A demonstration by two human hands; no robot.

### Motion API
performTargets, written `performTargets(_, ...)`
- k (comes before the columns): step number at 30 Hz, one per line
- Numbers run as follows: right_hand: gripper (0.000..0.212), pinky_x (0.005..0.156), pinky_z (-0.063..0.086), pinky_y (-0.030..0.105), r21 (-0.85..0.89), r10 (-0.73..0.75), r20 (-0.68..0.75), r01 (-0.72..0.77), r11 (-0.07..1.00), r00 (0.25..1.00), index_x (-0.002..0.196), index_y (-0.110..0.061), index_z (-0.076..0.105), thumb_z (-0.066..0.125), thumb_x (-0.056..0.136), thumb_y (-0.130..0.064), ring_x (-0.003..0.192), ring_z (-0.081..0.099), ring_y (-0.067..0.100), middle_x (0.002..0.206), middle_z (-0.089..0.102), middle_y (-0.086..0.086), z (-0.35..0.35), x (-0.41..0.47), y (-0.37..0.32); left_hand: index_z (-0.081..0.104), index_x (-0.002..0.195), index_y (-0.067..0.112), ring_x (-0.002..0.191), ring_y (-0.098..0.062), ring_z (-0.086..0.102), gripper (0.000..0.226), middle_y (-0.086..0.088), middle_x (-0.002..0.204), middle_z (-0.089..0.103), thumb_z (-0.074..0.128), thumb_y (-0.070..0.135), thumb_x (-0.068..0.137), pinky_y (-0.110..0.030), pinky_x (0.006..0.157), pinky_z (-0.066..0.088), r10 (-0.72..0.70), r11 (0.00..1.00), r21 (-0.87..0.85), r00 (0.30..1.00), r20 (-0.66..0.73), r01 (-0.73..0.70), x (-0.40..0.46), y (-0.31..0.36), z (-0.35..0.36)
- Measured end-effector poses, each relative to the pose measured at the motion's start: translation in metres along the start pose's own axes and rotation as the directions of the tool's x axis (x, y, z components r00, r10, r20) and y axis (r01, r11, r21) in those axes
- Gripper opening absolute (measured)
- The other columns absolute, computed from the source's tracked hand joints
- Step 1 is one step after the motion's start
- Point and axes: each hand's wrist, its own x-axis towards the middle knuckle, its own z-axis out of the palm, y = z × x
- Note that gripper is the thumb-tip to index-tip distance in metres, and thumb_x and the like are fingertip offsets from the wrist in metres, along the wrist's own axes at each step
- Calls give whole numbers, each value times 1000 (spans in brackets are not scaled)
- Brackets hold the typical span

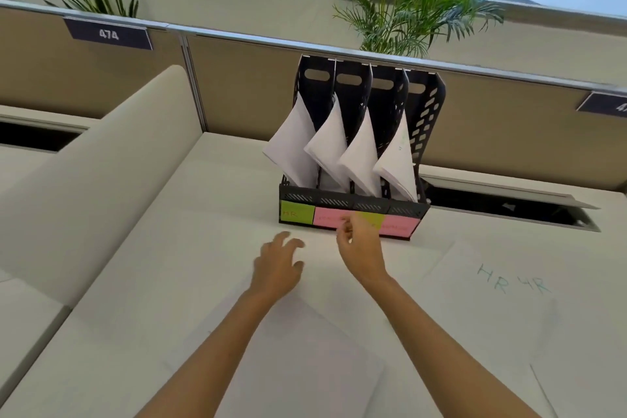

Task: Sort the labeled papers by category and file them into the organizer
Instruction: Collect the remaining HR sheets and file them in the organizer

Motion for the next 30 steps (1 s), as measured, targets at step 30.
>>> performTargets(30, 21, 61, 34, 30, -186, 303, 526, -240, 953, 795, 67, -12, 51, 63, 85, -16, 67, 43, 19, 72, 47, 3, -17, -131, 37, 68, 92, 20, 97, -27, 58, 15, -2, 97, 59, 64, 35, 90, -34, 77, 42, -152, 988, 8, 988, -10, 152, -52, -1, 15)
